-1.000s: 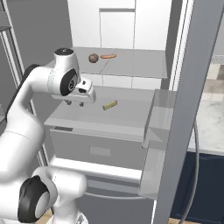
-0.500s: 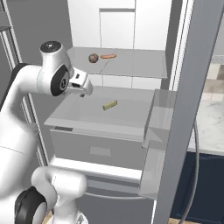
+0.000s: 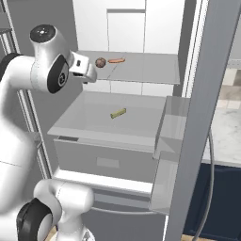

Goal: Pick the egg and butter from the fridge and place them by the bowl for mixing.

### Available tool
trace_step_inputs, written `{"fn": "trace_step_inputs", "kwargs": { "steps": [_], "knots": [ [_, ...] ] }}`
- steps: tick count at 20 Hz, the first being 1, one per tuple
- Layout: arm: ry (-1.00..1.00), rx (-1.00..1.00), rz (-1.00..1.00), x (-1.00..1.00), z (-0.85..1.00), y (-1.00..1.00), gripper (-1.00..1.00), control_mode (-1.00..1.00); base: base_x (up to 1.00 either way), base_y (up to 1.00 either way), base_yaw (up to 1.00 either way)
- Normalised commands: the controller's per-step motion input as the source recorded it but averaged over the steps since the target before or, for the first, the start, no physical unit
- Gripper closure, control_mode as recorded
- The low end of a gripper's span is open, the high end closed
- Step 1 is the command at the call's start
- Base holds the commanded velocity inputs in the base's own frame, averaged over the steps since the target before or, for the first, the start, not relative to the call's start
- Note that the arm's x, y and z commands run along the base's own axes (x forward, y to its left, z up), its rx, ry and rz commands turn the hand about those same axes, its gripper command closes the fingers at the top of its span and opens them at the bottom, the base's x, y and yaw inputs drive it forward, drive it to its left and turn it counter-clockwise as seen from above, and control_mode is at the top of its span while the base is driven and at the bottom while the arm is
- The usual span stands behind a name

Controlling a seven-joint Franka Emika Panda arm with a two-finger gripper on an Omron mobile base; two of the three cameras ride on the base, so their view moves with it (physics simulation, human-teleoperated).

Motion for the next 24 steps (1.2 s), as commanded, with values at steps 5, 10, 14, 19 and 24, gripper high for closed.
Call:
{"fn": "trace_step_inputs", "kwargs": {
  "steps": [5,10,14,19,24],
  "knots": [
    [0.00,0.00,0.00,0.46,0.00,0.00,-1.00,-1.00,0.00,0.00,0.00],
    [0.04,0.00,0.00,0.98,0.00,0.00,-1.00,-1.00,0.00,0.00,0.00],
    [0.09,0.00,0.00,1.00,0.00,0.02,-1.00,-1.00,0.00,0.00,0.00],
    [0.09,0.00,0.00,1.00,0.00,0.07,-1.00,-1.00,0.00,0.00,0.00],
    [0.03,0.00,0.00,1.00,0.00,0.23,-1.00,-1.00,0.00,0.00,0.00]
  ]
}}
